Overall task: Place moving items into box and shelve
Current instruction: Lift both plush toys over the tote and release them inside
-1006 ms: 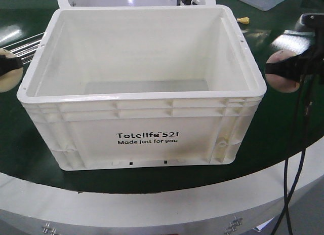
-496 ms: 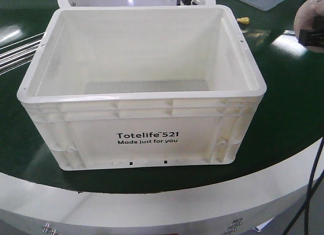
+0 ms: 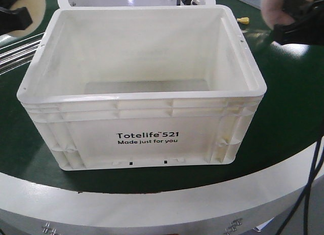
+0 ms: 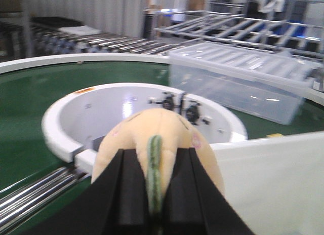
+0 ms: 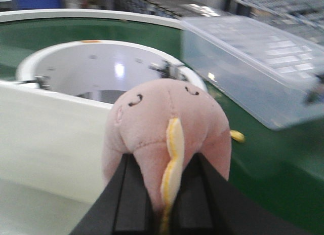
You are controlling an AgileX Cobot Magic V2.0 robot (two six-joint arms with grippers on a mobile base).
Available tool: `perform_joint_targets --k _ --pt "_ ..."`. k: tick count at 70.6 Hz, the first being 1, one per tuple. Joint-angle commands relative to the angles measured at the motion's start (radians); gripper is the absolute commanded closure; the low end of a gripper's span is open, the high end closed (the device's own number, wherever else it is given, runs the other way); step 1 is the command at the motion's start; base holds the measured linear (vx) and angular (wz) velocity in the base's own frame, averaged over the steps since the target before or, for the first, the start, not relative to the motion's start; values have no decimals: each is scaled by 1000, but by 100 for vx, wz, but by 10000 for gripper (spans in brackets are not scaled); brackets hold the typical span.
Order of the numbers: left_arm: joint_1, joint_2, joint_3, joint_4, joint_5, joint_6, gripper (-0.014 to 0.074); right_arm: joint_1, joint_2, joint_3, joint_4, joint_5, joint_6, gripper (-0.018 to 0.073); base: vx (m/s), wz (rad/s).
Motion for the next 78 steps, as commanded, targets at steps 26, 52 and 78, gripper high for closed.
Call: perform_joint_targets --k 26,52,78 --pt "-249 139 -43 84 -146 8 611 316 93 -29 6 -157 -32 566 0 0" --pt "-252 156 -43 84 -191 3 307 315 106 -29 7 -182 -28 165 0 0" --pt "-252 156 -43 84 -202 3 27 314 106 -29 8 -205 -24 -158 0 0"
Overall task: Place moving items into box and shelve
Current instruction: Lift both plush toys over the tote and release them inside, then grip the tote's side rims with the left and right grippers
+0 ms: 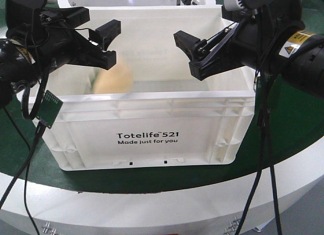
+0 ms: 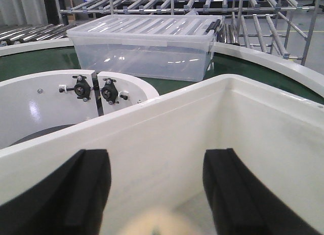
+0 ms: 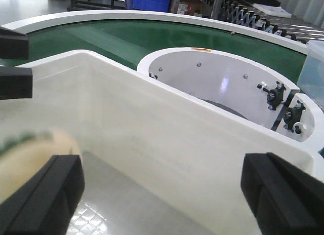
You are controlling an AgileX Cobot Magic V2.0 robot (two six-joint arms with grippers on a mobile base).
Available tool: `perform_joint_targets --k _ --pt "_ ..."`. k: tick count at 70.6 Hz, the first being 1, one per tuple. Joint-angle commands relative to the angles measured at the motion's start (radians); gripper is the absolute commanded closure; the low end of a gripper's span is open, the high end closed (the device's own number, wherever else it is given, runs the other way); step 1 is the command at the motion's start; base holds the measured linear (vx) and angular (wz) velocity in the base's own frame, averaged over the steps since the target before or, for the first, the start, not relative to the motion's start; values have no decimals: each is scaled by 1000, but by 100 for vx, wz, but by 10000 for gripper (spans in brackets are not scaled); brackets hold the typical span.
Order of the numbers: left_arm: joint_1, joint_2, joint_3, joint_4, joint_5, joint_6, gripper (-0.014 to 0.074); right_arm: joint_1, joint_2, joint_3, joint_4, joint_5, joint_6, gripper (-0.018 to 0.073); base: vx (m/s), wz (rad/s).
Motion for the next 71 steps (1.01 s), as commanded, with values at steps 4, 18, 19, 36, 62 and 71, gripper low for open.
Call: perform_joint_targets --k 4,18,19,36,62,71 --pt "-3 -26 -36 -3 -93 -7 26 0 -24 -29 0 -89 1 -150 0 0" --pt "78 -63 -36 -51 -41 -7 26 -72 -41 -29 1 -67 4 -100 0 0" --pt "82 -66 -36 -54 -35 -7 26 -84 -45 -29 1 -67 4 -97 0 0" --pt "257 -174 -36 -63 170 41 26 -319 -113 -29 3 65 8 -48 0 0" --pt "301 -186 -50 -64 328 -121 26 -361 -86 -158 52 335 109 -18 0 0" --pt "313 -139 -140 -64 447 -133 26 -361 -4 -303 52 487 163 -18 0 0"
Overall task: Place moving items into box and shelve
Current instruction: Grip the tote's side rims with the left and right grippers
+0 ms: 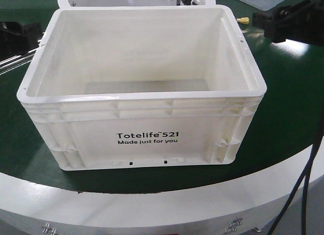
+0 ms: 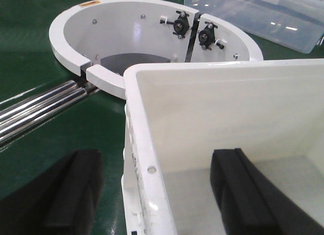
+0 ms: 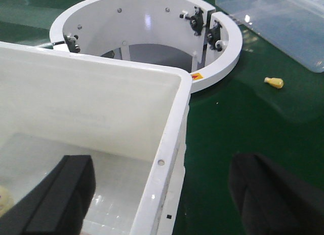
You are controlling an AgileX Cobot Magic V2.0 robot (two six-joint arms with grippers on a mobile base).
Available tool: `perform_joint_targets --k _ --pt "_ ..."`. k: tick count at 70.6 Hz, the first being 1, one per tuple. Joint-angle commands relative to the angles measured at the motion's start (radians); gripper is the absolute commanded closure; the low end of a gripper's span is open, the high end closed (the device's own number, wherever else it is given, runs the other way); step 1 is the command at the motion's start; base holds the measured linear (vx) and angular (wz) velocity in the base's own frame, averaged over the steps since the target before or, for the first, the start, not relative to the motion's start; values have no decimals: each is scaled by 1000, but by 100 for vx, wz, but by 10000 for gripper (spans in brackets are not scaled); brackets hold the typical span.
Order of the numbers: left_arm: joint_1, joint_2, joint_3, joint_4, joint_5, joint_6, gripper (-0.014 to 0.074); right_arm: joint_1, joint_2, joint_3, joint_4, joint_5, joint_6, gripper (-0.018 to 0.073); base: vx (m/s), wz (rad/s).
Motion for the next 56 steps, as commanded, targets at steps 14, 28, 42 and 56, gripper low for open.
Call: perform_joint_targets --k 14,28,42,56 --pt "9 119 -274 -7 147 -21 26 -4 155 -297 8 170 94 -18 0 0" --pt "9 168 -348 -7 218 -21 26 -4 294 -437 2 290 108 -10 0 0" --pt "9 168 -348 -4 218 -21 26 -4 391 -447 3 329 109 39 0 0" --pt "9 168 -348 -4 222 -21 26 -4 456 -447 4 346 109 70 0 0"
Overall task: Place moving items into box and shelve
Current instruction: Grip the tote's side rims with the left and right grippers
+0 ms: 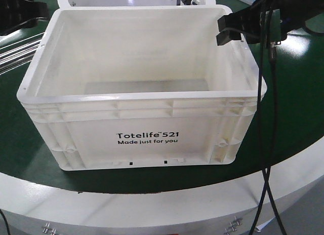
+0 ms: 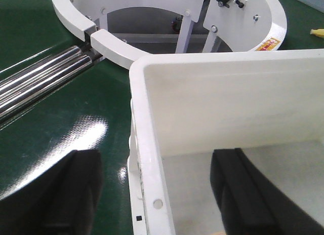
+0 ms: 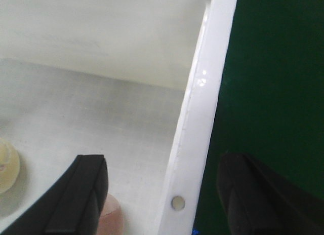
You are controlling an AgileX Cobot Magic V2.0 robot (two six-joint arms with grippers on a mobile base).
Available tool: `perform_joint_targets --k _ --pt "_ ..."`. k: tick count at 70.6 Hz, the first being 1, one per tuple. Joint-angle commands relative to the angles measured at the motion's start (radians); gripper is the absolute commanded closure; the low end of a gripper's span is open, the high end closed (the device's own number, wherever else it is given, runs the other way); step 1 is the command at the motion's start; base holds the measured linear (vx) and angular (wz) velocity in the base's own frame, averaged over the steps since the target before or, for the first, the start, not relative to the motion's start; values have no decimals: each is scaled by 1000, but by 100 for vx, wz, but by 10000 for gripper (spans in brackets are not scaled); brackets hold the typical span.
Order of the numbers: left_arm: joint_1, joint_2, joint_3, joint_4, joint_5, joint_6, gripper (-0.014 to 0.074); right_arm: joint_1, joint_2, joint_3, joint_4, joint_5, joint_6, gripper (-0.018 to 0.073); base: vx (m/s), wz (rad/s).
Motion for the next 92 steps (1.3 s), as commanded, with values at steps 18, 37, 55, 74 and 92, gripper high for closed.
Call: perform_joint_targets --k 18,37,55,74,92 --pt "4 -28 -40 -3 -65 -12 26 45 -4 -35 -25 -66 3 71 0 0" --pt "4 -28 -40 4 -53 -12 26 54 33 -35 -51 -68 51 75 0 0" --pt "4 -28 -40 4 -47 -12 26 54 51 -35 -89 -40 107 297 0 0" --pt "4 -28 -40 1 -27 -12 26 54 51 -35 -102 -10 99 577 0 0" --pt "4 -27 -40 1 -24 -19 26 54 51 -35 -96 -9 93 573 0 0"
